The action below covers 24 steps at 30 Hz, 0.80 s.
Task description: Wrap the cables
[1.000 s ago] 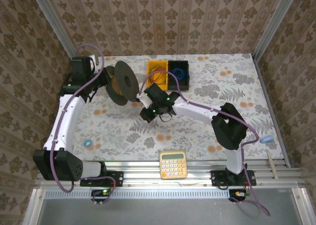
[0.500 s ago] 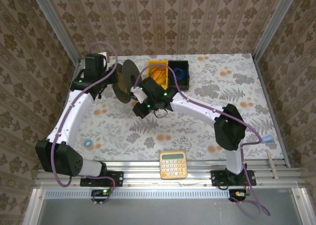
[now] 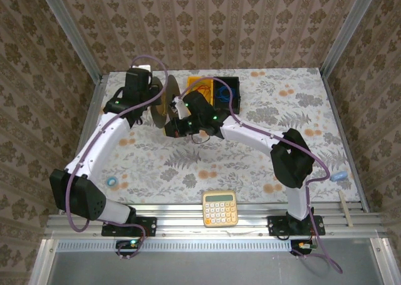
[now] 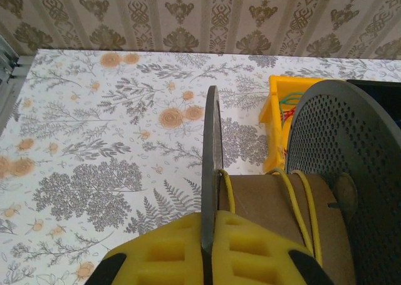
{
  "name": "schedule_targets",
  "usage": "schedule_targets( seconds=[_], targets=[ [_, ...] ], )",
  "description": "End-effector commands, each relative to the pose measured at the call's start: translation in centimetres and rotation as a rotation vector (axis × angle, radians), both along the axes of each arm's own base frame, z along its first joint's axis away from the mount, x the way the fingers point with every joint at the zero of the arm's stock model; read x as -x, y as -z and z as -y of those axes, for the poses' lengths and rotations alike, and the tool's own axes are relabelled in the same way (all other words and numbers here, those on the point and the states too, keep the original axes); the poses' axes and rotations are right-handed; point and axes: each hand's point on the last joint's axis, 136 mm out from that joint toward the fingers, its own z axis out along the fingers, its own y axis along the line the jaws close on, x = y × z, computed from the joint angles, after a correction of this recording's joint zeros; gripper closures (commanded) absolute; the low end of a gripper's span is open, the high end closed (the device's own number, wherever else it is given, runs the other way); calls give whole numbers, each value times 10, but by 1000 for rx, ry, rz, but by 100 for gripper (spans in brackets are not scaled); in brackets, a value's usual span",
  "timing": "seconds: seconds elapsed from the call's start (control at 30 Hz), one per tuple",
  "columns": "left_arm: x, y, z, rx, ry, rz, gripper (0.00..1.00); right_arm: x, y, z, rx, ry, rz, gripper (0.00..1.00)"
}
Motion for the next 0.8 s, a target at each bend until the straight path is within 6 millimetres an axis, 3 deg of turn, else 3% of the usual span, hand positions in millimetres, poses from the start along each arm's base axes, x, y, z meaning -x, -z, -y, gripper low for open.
schedule_targets(
  seconds=[0.0, 0.17, 0.4, 0.57, 0.7, 0.77],
  targets=[
    [-8, -5, 22, -58, 50, 50, 100, 12, -81, -25, -274, -76, 92, 100],
    [-2, 1, 42, -131, 99, 45, 100, -1, -99, -17, -336, 10, 99, 90],
    [2, 10, 60, -194, 141, 35, 100, -24, -124, 6, -424, 157, 113, 99],
    [5, 17, 69, -240, 169, 29, 100, -38, -144, 21, -540, 252, 102, 99],
    [7, 21, 78, -288, 190, 29, 100, -45, -158, 29, -640, 304, 74, 80],
    [9, 25, 81, -309, 197, 26, 100, -48, -161, 34, -669, 336, 71, 77]
  ],
)
